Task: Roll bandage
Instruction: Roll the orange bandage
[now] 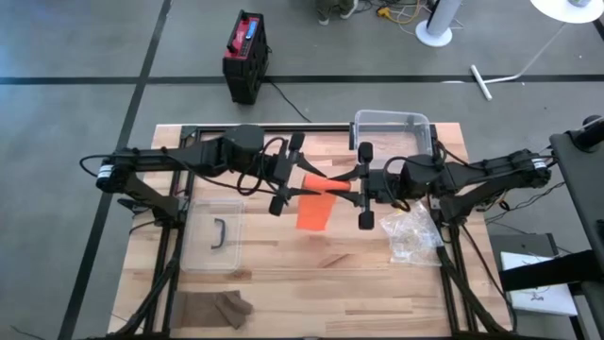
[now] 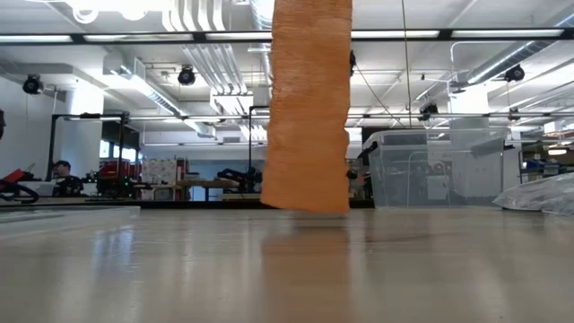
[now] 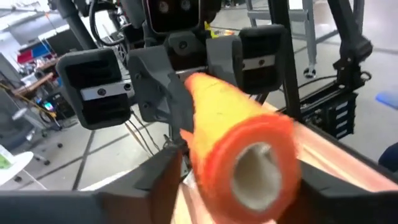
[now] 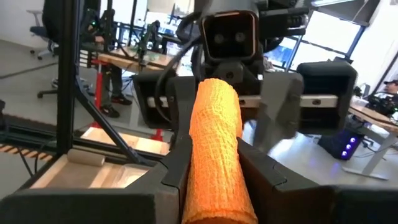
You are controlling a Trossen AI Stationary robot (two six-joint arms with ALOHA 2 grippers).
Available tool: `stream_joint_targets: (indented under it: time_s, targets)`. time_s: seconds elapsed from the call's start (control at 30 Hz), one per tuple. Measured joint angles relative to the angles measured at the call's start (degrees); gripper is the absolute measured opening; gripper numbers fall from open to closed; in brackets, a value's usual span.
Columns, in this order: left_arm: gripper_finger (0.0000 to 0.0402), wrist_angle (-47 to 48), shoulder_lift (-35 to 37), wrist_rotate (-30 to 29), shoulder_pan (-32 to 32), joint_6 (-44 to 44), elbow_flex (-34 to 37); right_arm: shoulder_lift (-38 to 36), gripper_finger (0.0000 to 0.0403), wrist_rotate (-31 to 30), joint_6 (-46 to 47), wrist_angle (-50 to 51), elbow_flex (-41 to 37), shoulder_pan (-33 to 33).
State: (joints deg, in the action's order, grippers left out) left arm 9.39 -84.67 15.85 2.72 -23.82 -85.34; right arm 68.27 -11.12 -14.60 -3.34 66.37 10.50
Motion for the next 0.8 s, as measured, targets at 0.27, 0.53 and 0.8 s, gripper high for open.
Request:
stream_joint_targets:
  time_s: [0.27,0.53,0.8]
  targets:
    - [0.0238,-1.9,-0.1,-0.3,0.0,1.6,0.1,0.0,0.0085,0.6,-0.5,0.4,0.0,0.0]
    - [0.0154,-2.9,-0.1,-0.2,-0.2,2.3,0.1,0.0,0.0081,0.3,0.7,-0.4,0.0,-0.1]
    - [0.0077,-3.6,-0.1,-0.5,-1.1,0.0,0.1,0.0,0.0076,0.6,1.0,-0.5,0.0,-0.5]
